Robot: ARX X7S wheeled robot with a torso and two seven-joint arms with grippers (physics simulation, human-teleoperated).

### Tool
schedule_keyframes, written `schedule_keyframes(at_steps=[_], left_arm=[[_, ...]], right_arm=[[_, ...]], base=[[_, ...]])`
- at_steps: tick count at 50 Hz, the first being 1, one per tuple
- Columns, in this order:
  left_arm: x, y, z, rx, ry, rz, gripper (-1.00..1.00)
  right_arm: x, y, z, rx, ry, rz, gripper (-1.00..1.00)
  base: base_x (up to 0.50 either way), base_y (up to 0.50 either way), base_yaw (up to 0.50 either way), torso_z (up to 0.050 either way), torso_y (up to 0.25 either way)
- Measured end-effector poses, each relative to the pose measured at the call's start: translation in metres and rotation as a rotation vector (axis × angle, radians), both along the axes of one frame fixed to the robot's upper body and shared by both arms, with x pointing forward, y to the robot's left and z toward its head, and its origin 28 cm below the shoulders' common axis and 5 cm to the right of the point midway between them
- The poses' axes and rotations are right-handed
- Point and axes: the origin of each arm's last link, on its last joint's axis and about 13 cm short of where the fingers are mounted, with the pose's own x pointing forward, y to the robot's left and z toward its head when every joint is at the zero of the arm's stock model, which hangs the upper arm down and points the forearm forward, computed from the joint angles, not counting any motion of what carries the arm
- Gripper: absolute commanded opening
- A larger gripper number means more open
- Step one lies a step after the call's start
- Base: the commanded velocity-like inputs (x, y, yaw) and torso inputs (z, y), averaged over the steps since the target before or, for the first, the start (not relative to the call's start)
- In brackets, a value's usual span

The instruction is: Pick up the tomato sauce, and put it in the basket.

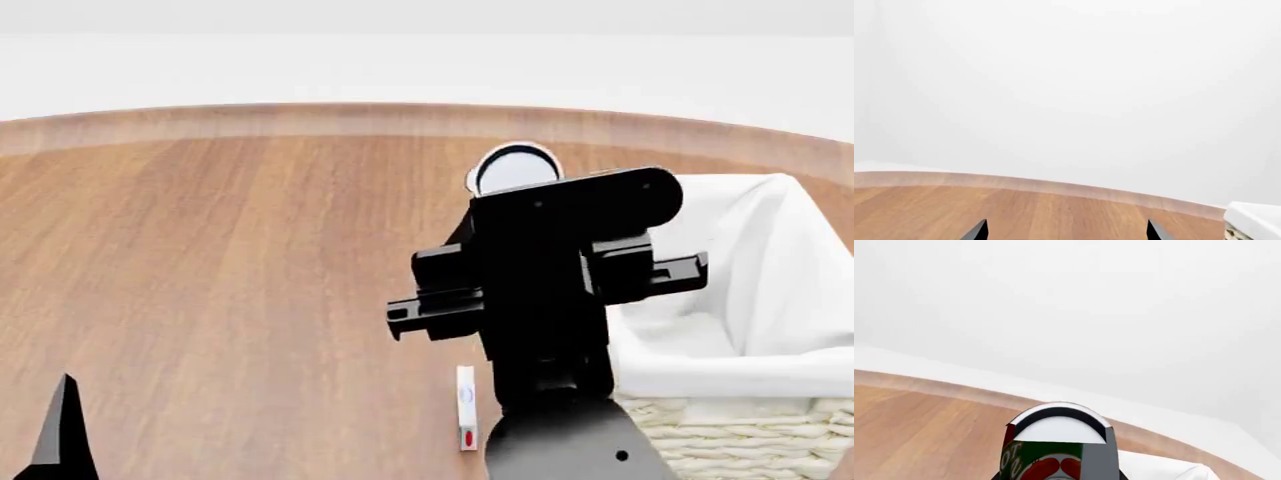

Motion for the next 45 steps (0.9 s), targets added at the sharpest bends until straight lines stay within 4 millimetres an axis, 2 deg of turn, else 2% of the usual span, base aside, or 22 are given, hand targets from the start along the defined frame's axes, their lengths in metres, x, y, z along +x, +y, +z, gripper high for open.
schedule_keyframes(at_steps=[8, 20, 35, 45], left_arm=[[0.000, 0.000, -0.001, 0.000, 0.003, 0.002, 1.00], [0.000, 0.000, -0.002, 0.001, 0.005, 0.002, 1.00], [0.000, -0.002, -0.003, 0.006, 0.006, -0.002, 1.00], [0.000, -0.002, -0.004, 0.008, 0.007, -0.003, 1.00]], right_arm=[[0.020, -0.009, 0.016, 0.018, 0.009, -0.049, -1.00], [0.050, -0.029, 0.027, 0.053, 0.050, -0.140, -1.00], [0.078, -0.053, 0.023, 0.099, 0.120, -0.252, -1.00], [0.092, -0.066, 0.014, 0.113, 0.191, -0.314, -1.00]], base=[[0.00, 0.00, 0.00, 0.000, 0.000], [0.00, 0.00, 0.00, 0.000, 0.000], [0.00, 0.00, 0.00, 0.000, 0.000], [0.00, 0.00, 0.00, 0.000, 0.001]])
